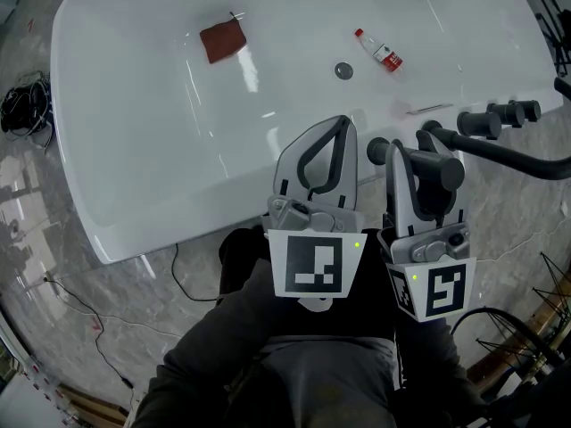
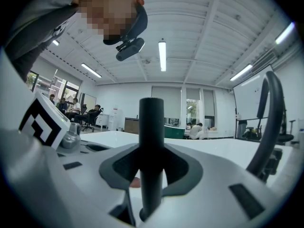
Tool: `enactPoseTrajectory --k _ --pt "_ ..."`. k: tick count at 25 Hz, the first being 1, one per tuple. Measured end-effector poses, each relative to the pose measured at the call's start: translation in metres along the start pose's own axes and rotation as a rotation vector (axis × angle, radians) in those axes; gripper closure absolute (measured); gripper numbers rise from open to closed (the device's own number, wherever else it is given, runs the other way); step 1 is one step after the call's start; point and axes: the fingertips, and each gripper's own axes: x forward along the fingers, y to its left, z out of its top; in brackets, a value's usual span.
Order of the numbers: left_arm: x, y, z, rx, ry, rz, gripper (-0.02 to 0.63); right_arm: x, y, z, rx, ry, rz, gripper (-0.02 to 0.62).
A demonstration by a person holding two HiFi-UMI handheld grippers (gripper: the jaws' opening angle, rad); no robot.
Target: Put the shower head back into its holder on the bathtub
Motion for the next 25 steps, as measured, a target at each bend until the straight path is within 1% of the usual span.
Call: enactPoseTrajectory --k 4,5,7,8,17,25 --pt "-0.0007 -0.0003 0.0005 0.002 0.003 -0.003 0.603 -0.0004 0.0003 0.0028 0.008 -0.013 -0.001 0.469" --pt "-0.0008 -0.0002 0.0007 0.002 0.002 -0.003 0.604 -0.0004 0.0003 0.0032 0.007 -0.016 -0.001 0.461" --pt "-0.0011 -0.0002 0.0007 0.002 0.003 -0.003 0.604 -0.0002 0.0001 0.0026 0.007 -0.014 -0.002 0.408" --pt "-0.0012 -0.0002 0.0013 0.002 0.0 -0.003 0.604 -0.0001 0.0001 0.0022 0.006 -0.012 -0.002 0.395" --pt "-0.0012 -0.0015 0.0039 0.009 -0.007 -0.005 0.604 0.0003 -0.0045 -0.0024 0.017 0.002 -0.014 0.343" --pt "-0.0004 -0.0008 0.0025 0.009 0.005 0.002 0.604 0.0026 -0.0052 -0.0065 0.024 0.015 0.004 0.303"
